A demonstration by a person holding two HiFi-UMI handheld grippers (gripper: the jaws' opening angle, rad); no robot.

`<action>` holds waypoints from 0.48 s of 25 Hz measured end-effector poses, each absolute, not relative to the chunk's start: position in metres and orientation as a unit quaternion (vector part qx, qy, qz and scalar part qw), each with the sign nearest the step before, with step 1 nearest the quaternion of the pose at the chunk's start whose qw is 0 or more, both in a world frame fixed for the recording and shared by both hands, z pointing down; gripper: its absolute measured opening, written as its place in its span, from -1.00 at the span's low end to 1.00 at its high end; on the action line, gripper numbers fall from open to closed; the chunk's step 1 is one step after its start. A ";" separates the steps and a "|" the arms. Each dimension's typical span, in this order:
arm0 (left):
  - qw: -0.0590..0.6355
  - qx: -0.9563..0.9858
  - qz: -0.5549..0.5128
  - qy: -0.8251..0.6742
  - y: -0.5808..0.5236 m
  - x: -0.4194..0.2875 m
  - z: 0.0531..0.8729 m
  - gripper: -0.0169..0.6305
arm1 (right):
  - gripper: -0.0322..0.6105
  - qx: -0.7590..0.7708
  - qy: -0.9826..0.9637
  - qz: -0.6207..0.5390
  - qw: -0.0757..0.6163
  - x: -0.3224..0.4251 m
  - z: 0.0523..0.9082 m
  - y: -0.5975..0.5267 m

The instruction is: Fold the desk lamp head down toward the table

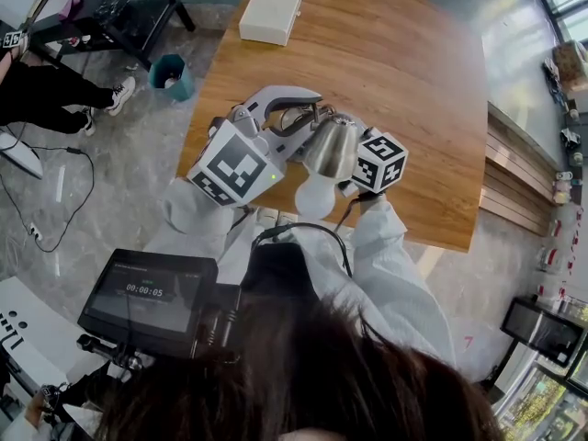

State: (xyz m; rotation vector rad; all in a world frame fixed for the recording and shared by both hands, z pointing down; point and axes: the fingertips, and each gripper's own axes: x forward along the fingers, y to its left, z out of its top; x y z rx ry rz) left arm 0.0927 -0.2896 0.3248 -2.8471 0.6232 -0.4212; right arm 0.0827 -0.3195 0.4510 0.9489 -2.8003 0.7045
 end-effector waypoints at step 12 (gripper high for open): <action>0.208 -0.939 -0.214 0.172 -0.246 0.096 0.360 -0.64 | -0.47 0.299 -0.922 0.242 0.051 0.087 0.453 -0.323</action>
